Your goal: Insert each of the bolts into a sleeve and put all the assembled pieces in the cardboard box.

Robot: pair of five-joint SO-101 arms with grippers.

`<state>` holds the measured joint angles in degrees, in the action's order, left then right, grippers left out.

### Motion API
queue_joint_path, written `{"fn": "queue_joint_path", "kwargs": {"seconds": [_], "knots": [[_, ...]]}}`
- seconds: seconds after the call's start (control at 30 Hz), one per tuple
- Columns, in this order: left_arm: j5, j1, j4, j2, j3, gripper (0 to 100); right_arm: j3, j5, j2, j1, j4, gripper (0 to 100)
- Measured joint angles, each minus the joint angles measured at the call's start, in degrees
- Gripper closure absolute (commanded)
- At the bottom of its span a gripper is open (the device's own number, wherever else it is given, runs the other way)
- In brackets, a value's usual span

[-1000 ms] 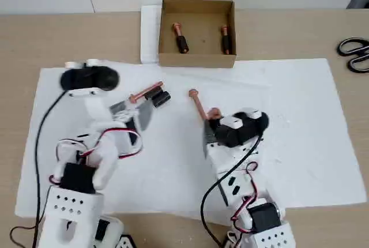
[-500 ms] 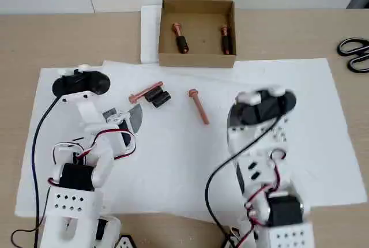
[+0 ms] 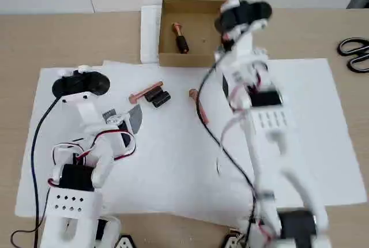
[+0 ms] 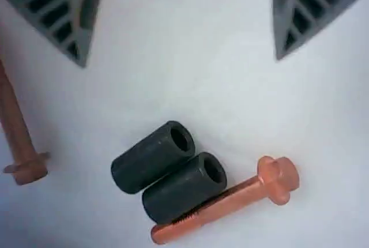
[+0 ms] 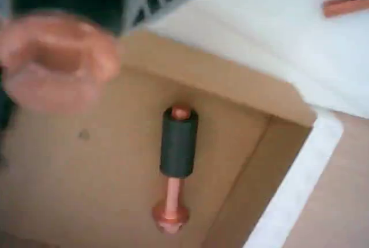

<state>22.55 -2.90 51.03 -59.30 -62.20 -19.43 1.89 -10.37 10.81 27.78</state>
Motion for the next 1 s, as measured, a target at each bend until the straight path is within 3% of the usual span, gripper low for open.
{"fn": "queue_joint_path", "kwargs": {"seconds": [0.27, 0.53, 1.0], "knots": [[0.0, 0.2, -6.0, -0.2, -4.4, 80, 28.5, 0.0, 28.7, 0.0, 0.0, 99.5], [0.0, 0.2, -6.7, -0.2, -4.4, 80, 52.5, 0.0, 49.8, 3.3, 0.0, 99.5], [0.0, 0.2, -6.7, -0.2, -4.4, 80, 70.0, 0.0, 68.1, 4.9, 0.0, 99.4]]}}
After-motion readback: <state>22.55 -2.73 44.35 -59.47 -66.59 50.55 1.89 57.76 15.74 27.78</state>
